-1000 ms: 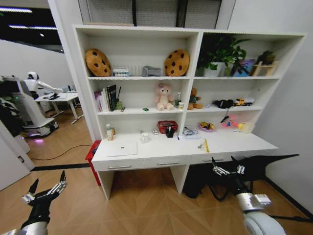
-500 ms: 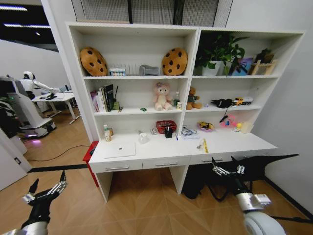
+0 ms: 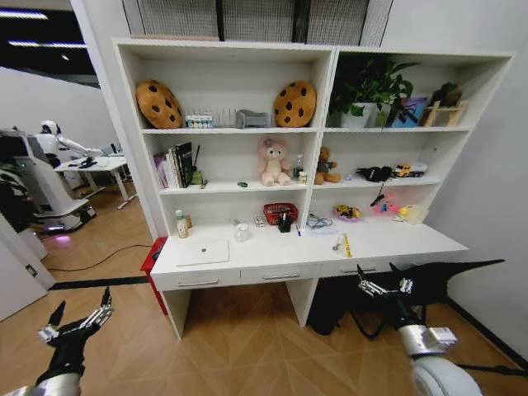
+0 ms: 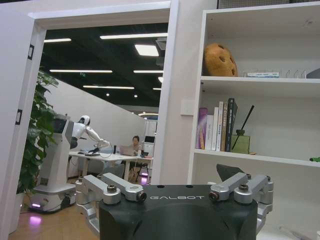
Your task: Organize the objects on the table.
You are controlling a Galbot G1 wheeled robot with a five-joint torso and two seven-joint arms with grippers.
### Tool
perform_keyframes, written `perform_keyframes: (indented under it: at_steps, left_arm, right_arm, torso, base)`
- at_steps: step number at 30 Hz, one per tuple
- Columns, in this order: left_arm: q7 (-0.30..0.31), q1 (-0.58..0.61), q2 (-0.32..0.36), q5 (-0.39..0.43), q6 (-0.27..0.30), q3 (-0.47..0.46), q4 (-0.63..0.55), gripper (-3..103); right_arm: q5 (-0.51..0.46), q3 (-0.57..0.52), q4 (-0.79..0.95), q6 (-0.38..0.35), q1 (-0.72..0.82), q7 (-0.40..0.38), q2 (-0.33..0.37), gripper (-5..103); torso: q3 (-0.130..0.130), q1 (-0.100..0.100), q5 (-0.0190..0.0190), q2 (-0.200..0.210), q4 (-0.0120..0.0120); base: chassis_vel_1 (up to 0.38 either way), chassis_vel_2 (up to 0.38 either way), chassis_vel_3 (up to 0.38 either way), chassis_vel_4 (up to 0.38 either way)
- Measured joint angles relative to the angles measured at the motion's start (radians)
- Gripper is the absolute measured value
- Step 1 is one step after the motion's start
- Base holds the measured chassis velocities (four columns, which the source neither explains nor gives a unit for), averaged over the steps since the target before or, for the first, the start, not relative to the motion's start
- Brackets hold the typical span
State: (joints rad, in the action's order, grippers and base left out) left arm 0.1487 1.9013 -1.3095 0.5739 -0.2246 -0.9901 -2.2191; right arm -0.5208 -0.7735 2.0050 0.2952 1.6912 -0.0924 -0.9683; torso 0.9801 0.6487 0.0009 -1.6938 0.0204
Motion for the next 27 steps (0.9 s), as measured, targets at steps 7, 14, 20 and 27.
perform_keyframes:
  at_steps: [7, 14, 20, 27]
  left_arm:
    - [0.000, 0.000, 0.000, 0.000, 0.000, 0.000, 0.000, 100]
    - [0.000, 0.000, 0.000, 0.000, 0.000, 0.000, 0.000, 100]
    - [0.000, 0.000, 0.000, 0.000, 0.000, 0.000, 0.000, 100]
    - [0.000, 0.000, 0.000, 0.000, 0.000, 0.000, 0.000, 100]
  right_arm:
    - [0.000, 0.000, 0.000, 0.000, 0.000, 0.000, 0.000, 100]
    - [0.000, 0.000, 0.000, 0.000, 0.000, 0.000, 0.000, 100]
    - [0.000, 0.000, 0.000, 0.000, 0.000, 0.000, 0.000, 100]
    - [0.000, 0.000, 0.000, 0.000, 0.000, 0.000, 0.000, 100]
  torso:
    - [0.000, 0.000, 0.0000, 0.000, 0.0000]
    - [0.000, 0.000, 0.0000, 0.000, 0.0000]
    - [0.000, 0.000, 0.0000, 0.000, 0.0000]
    - [0.000, 0.000, 0.0000, 0.000, 0.0000]
  base:
    - [0.000, 0.000, 0.000, 0.000]
    - [0.000, 0.000, 0.000, 0.000]
    - [0.000, 0.000, 0.000, 0.000]
    - [0.000, 0.000, 0.000, 0.000]
